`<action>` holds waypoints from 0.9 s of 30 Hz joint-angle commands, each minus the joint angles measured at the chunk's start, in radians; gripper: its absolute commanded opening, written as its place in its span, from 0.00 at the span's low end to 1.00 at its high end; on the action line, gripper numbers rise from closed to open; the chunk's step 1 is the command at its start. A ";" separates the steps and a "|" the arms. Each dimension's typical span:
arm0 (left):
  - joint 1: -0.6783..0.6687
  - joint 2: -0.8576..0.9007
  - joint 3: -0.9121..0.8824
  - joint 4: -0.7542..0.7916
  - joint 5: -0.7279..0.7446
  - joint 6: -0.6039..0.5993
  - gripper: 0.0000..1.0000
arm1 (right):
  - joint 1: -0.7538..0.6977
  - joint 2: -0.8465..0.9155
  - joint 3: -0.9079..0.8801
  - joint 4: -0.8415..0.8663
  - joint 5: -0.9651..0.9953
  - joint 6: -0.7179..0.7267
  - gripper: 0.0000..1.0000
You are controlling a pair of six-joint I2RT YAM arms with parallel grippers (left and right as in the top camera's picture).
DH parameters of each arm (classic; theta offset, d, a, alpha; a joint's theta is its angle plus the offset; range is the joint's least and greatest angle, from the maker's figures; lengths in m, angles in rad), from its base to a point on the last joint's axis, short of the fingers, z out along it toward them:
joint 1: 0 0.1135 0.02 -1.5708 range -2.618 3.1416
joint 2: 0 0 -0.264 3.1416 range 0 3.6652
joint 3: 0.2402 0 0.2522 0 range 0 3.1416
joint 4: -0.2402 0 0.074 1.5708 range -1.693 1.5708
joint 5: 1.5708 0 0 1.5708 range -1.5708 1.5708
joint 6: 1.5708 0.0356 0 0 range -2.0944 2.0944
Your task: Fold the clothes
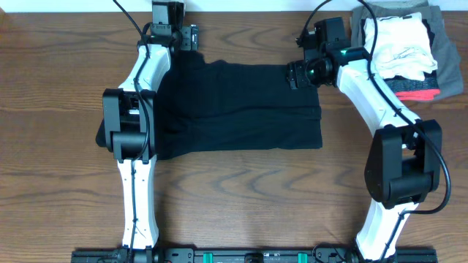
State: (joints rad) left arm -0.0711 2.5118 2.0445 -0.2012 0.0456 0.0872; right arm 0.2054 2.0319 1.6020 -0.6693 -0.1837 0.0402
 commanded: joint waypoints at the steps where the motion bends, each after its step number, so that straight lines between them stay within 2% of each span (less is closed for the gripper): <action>1: 0.003 0.030 0.016 0.002 -0.004 0.014 0.90 | 0.023 -0.005 0.018 -0.002 -0.002 -0.012 0.69; 16: 0.003 0.083 0.016 0.069 -0.003 0.014 0.90 | 0.034 -0.005 0.018 -0.024 0.000 -0.012 0.70; 19: 0.003 0.103 0.016 0.072 -0.004 0.014 0.86 | 0.034 -0.005 0.018 -0.024 0.000 -0.013 0.71; 22: 0.003 0.106 0.016 0.075 -0.004 0.014 0.79 | 0.034 -0.005 0.018 -0.023 0.000 -0.013 0.71; 23: 0.003 0.106 0.016 0.081 -0.004 0.014 0.74 | 0.034 -0.005 0.018 -0.023 0.000 -0.013 0.71; 27: 0.003 0.106 0.016 0.106 -0.005 0.014 0.45 | 0.034 -0.005 0.018 -0.022 0.000 -0.013 0.71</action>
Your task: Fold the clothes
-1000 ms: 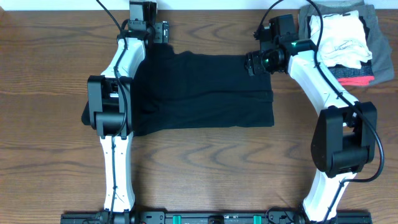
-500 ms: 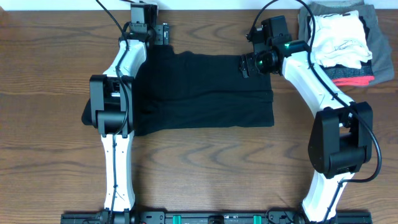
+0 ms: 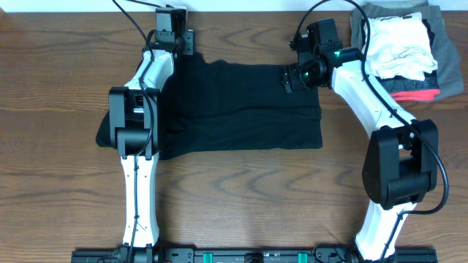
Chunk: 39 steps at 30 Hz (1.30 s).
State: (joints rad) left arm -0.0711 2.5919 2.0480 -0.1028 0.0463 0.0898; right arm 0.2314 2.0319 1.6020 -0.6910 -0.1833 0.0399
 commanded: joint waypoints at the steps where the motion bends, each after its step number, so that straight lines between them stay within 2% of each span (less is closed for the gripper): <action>1: 0.003 0.025 0.013 0.008 -0.006 0.011 0.40 | 0.008 -0.005 0.018 -0.001 0.000 -0.012 0.71; 4: 0.003 0.024 0.015 0.012 -0.006 0.011 0.29 | 0.008 -0.005 0.018 -0.001 0.000 -0.012 0.71; 10: 0.003 -0.018 0.020 0.008 -0.007 0.011 0.19 | 0.008 -0.005 0.018 0.014 0.008 -0.012 0.72; 11: 0.003 -0.034 0.020 0.006 -0.019 0.006 0.14 | 0.008 -0.005 0.018 0.016 0.011 -0.012 0.72; 14: 0.003 -0.092 0.020 -0.045 -0.073 -0.016 0.09 | 0.007 -0.005 0.018 0.019 0.023 0.004 0.67; 19: 0.005 -0.200 0.020 -0.196 -0.093 -0.016 0.06 | -0.008 -0.005 0.018 0.021 0.022 0.027 0.67; 27: 0.005 -0.326 0.020 -0.409 -0.092 -0.046 0.06 | -0.022 -0.005 0.018 0.026 0.026 0.027 0.68; 39: -0.001 -0.343 0.019 -0.615 -0.080 -0.046 0.06 | -0.072 0.074 0.018 0.121 0.082 0.040 0.62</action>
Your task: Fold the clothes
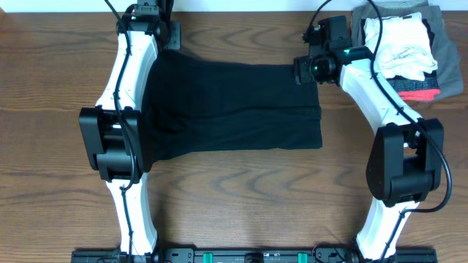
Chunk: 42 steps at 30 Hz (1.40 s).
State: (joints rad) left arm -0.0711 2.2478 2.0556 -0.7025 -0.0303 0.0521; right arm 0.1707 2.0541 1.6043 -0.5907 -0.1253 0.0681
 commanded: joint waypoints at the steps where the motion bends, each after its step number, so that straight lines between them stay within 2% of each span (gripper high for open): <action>1: -0.002 0.001 0.011 -0.023 -0.004 -0.008 0.06 | -0.011 0.068 0.015 0.040 0.025 0.007 0.61; 4: -0.003 0.001 0.011 -0.042 -0.004 -0.008 0.06 | -0.011 0.112 0.015 0.111 0.040 0.006 0.56; 12: -0.005 0.001 0.011 -0.092 -0.004 -0.022 0.06 | -0.009 0.152 0.015 0.188 0.169 0.025 0.54; 14: -0.005 0.001 0.011 -0.099 -0.004 -0.032 0.06 | -0.009 0.161 0.015 0.196 0.191 0.025 0.49; 32: -0.005 0.001 0.011 -0.170 -0.005 -0.081 0.06 | -0.004 0.239 0.015 0.296 0.226 0.051 0.50; 42: -0.004 0.000 0.011 -0.261 -0.005 -0.140 0.06 | -0.004 0.246 0.015 0.311 0.222 0.058 0.45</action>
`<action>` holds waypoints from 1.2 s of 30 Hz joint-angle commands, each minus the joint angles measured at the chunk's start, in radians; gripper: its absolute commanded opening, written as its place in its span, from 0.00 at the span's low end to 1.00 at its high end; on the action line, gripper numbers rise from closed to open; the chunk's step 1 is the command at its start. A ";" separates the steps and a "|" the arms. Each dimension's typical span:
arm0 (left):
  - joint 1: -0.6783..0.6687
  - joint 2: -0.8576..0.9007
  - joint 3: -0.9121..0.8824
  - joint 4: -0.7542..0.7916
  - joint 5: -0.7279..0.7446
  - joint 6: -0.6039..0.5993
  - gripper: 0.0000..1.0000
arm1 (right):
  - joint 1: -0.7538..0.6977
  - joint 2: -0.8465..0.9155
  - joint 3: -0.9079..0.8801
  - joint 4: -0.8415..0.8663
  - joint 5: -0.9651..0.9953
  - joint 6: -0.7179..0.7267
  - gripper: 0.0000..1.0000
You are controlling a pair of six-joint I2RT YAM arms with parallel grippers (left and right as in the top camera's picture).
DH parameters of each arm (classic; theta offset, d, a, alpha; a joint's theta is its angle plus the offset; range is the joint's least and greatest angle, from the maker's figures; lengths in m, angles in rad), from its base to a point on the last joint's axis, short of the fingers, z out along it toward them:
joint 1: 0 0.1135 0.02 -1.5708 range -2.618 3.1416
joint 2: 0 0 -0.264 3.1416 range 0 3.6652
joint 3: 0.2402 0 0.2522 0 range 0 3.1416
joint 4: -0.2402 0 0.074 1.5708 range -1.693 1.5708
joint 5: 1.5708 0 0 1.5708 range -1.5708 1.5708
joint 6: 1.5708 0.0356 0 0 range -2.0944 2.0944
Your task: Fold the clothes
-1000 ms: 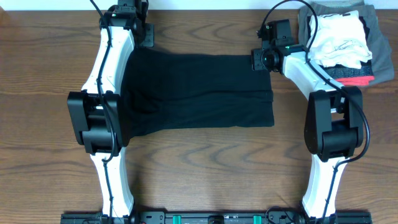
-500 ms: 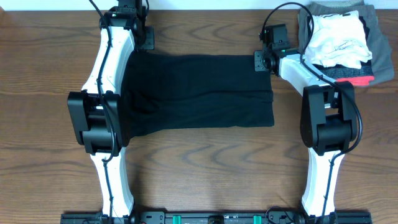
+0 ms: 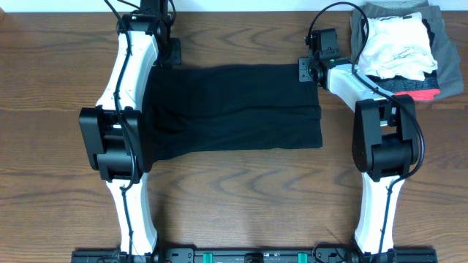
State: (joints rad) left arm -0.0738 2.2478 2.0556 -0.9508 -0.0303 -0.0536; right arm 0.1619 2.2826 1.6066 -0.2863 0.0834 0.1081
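A black garment [image 3: 234, 109] lies spread flat across the middle of the wooden table. Its far edge runs straight and taut between my two grippers. My left gripper [image 3: 168, 57] sits at the far left corner, shut on the cloth there. At the far right corner my right gripper [image 3: 306, 70] is also shut on the cloth. Both sets of fingertips are dark against the black cloth and hard to make out. The left arm [image 3: 124, 88] covers the garment's left side.
A pile of clothes [image 3: 402, 47], white on top with grey and red pieces under it, lies at the far right corner, close behind the right arm. Bare wooden table [image 3: 241, 197] stretches in front of the garment.
The right gripper has moved slightly left and down onto the far right corner, its arm folded in closer. The garment's far edge now lies straighter and tighter. The left arm barely moved.
At first both grippers sat at the garment's far edge, which was uneven with a step at the left. The left gripper then moved outward to the far left and the cloth's corner went with it. Now the far edge is straight between both grippers.
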 commanded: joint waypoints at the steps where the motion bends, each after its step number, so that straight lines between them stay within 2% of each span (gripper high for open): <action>1: -0.002 0.000 0.011 -0.016 -0.005 -0.035 0.06 | 0.005 0.021 0.013 0.010 0.013 0.018 0.44; 3: -0.002 0.000 0.011 -0.021 -0.004 -0.035 0.06 | 0.005 0.030 0.013 0.014 0.004 0.019 0.38; 8: -0.002 0.000 0.011 -0.040 -0.005 -0.035 0.06 | 0.005 0.060 0.013 0.035 -0.031 0.072 0.11; 14: 0.000 -0.005 0.011 -0.055 -0.005 -0.035 0.06 | -0.007 0.051 0.043 0.041 -0.031 0.074 0.01; 22: 0.027 -0.082 0.011 -0.098 -0.043 -0.087 0.06 | -0.024 0.045 0.246 -0.233 -0.057 0.069 0.01; 28: 0.029 -0.120 0.011 -0.205 -0.041 -0.087 0.06 | -0.023 0.045 0.425 -0.496 -0.126 0.066 0.01; 36: 0.029 -0.117 0.002 -0.352 -0.042 -0.087 0.06 | -0.024 0.045 0.484 -0.741 -0.144 0.059 0.01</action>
State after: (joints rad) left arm -0.0460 2.1357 2.0552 -1.2800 -0.0597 -0.1314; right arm 0.1471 2.3169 2.0735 -0.9951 -0.0490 0.1680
